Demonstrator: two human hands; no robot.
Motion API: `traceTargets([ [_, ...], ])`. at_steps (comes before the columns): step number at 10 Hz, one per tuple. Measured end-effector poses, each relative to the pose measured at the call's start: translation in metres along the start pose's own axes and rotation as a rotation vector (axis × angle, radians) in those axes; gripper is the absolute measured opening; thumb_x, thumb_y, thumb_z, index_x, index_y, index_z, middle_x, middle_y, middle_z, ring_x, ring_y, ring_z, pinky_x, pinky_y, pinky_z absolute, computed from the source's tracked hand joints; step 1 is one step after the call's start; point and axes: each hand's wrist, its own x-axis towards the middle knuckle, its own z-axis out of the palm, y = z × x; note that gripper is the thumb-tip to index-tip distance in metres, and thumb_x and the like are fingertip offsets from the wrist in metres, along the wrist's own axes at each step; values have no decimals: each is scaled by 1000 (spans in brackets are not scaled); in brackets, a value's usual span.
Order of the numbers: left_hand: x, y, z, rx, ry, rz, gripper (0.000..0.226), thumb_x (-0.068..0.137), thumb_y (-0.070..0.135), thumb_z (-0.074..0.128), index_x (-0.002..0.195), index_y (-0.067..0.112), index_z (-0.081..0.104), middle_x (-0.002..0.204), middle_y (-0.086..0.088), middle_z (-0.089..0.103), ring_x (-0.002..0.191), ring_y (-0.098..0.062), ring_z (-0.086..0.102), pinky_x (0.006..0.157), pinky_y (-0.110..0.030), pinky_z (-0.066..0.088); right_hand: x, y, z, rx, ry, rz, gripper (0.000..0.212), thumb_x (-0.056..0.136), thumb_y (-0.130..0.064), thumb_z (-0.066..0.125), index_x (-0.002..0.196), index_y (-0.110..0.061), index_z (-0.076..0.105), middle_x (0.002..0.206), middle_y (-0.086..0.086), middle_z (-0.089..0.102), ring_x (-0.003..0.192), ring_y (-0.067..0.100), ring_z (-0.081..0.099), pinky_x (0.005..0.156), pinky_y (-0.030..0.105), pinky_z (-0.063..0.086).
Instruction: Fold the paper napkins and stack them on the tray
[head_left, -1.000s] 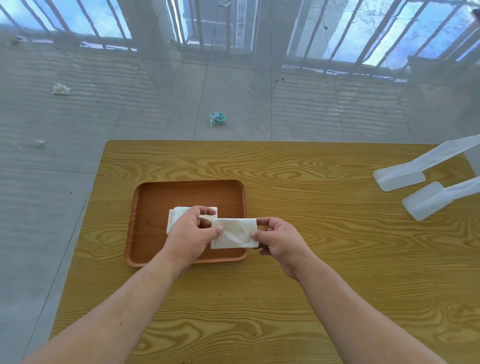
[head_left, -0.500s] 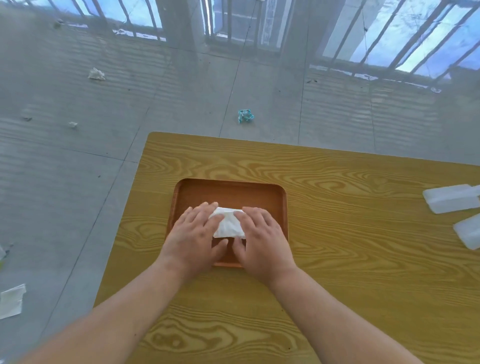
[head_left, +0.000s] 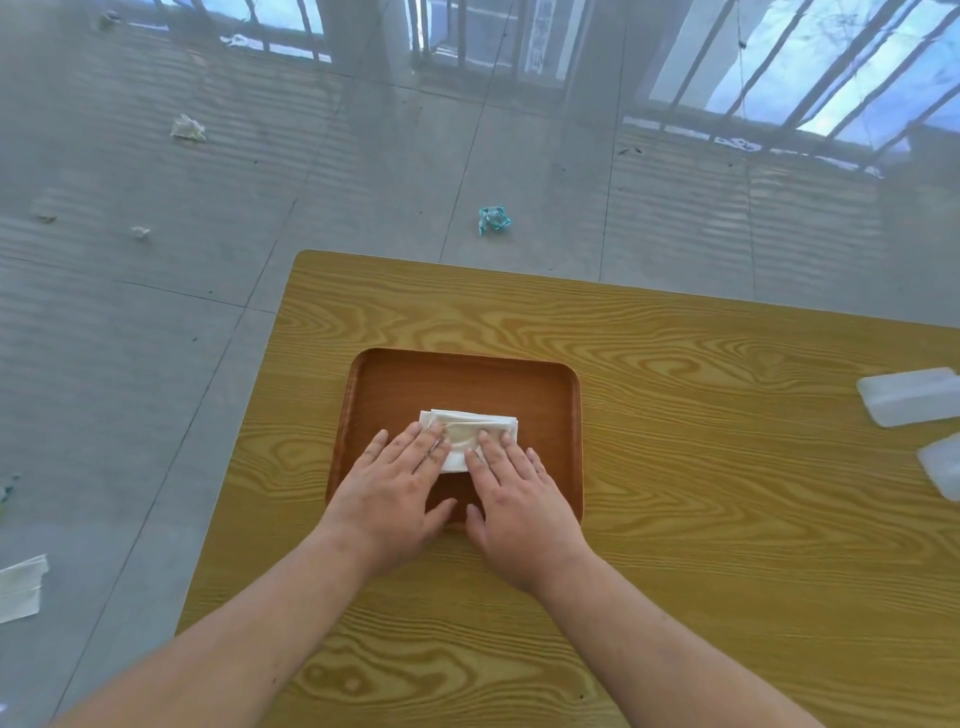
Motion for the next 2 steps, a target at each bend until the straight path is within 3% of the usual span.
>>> traceTargets([
  [2,-3,8,-25,-102,145,-43,90,97,78,18,165,21,30,175,-4,21,162,-22,13,131,-52,10,-9,0,-28,127,183,35,69,105,-57,29,167,-26,21,176,5,19,164,27,1,131,47,1],
])
